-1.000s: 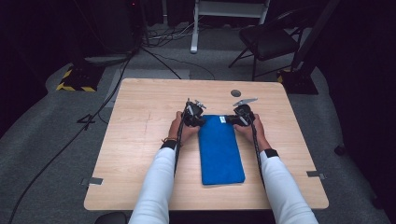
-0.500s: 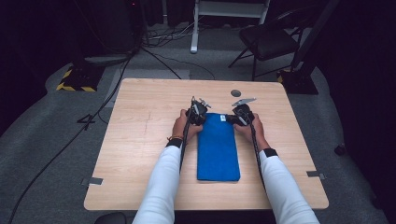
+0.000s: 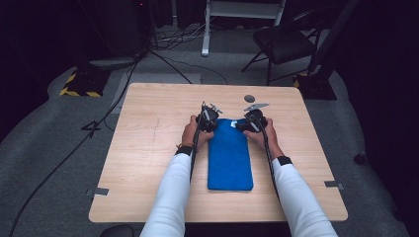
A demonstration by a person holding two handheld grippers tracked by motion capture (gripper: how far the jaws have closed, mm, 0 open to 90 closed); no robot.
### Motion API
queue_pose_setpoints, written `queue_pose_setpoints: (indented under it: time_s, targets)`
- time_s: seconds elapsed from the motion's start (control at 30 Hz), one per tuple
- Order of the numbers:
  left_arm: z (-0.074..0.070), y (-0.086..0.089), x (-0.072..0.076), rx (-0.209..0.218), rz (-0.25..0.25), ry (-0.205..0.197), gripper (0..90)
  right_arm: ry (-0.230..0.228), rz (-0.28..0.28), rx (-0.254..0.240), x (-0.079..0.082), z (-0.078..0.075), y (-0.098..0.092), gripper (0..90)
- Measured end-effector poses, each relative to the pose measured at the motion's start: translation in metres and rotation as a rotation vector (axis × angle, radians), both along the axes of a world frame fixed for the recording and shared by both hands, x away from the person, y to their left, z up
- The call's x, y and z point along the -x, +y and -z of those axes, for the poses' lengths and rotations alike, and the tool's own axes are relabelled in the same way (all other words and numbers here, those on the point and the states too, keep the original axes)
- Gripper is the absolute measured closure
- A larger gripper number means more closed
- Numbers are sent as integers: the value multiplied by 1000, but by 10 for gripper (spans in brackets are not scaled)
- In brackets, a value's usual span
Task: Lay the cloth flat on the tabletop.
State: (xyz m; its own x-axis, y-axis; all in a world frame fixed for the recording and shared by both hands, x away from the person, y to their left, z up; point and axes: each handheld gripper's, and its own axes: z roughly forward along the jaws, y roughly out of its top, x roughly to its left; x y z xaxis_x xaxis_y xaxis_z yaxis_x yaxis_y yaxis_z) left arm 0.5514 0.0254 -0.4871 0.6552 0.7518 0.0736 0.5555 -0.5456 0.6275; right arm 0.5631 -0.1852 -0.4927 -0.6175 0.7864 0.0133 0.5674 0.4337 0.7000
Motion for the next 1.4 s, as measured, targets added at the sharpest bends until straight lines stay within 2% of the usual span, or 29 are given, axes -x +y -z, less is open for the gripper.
queue_pose_setpoints:
  time_s: [0.03,0.23,0.5,0.6,0.67,0.77,0.83,1.13,1.23,1.27,1.4]
  targets:
    - [0,0,0,0,0,-1,854,-4,6,7,0,0,1,478]
    - [1,2,0,23,-3,8,852,9,3,-2,-2,0,1,486]
    - [1,2,1,26,-5,9,853,37,-78,-29,1,-1,12,798]
    - [1,2,0,26,-4,10,853,45,-93,-40,1,-1,13,855]
    - [1,2,0,23,-5,10,852,43,-98,-26,2,-2,14,863]
    - [0,1,0,7,-1,2,849,24,-104,3,4,-3,16,869]
    - [-1,1,0,15,-8,0,849,7,-104,10,4,-4,15,871]
    - [-20,-2,0,61,-18,-74,848,-74,-84,-40,4,-22,3,872]
    - [-28,-4,0,79,-19,-102,850,-108,-85,-51,5,-31,2,872]
    - [-30,-4,0,72,-18,-114,850,-116,-88,-50,5,-33,2,872]
    - [-38,-3,2,94,-17,-137,850,-148,-92,-55,7,-41,1,873]
